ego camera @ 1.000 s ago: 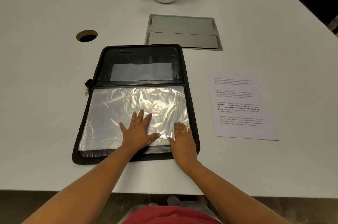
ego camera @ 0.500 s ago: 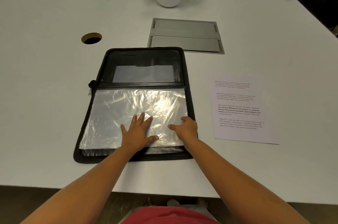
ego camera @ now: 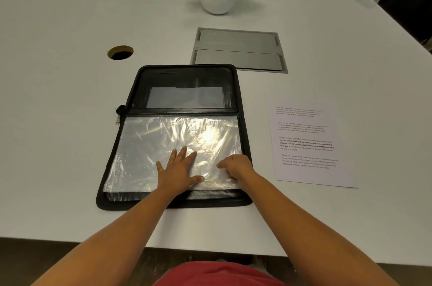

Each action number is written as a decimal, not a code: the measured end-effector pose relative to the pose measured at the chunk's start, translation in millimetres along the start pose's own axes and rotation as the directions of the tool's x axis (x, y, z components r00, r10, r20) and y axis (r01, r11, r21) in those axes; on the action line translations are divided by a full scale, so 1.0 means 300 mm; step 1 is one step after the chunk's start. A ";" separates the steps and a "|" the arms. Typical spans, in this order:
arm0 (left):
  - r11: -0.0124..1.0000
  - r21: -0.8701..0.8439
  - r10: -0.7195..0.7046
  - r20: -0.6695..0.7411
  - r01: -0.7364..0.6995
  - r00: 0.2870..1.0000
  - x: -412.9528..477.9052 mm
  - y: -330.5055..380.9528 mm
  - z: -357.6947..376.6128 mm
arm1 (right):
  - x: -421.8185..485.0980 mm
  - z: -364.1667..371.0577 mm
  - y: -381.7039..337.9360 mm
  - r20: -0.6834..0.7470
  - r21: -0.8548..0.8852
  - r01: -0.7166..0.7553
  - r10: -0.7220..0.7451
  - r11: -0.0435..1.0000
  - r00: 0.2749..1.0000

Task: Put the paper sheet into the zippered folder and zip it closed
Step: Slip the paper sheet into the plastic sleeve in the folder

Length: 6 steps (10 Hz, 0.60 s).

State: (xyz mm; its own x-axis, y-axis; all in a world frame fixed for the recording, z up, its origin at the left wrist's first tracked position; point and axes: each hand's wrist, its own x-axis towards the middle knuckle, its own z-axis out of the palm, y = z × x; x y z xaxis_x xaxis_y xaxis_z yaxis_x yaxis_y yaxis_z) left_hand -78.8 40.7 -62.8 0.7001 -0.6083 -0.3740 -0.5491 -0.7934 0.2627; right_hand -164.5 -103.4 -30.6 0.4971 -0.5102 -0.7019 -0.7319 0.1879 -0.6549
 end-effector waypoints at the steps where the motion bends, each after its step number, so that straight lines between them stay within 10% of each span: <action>1: 1.000 0.002 -0.007 -0.001 0.007 1.000 -0.001 0.003 -0.003 | 0.006 -0.001 0.003 0.021 0.149 0.030 -0.033 0.988 0.999; 3: 1.000 0.005 -0.007 0.005 0.007 1.000 -0.001 0.002 -0.005 | 0.001 -0.033 -0.034 0.170 0.479 -0.086 0.003 0.873 0.985; 6: 0.998 -0.046 -0.047 0.018 0.047 0.999 0.001 0.025 -0.030 | 0.021 -0.082 -0.040 -0.004 0.449 0.014 -0.013 0.894 1.000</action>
State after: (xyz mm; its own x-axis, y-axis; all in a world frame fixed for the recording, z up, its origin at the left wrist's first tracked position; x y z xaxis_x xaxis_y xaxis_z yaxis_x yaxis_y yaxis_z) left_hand -78.5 34.3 -53.0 0.7166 -0.5703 -0.4017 -0.4938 -0.8214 0.2852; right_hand -164.2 -129.4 -20.3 0.5049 -0.5161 -0.6919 -0.4381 0.5374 -0.7206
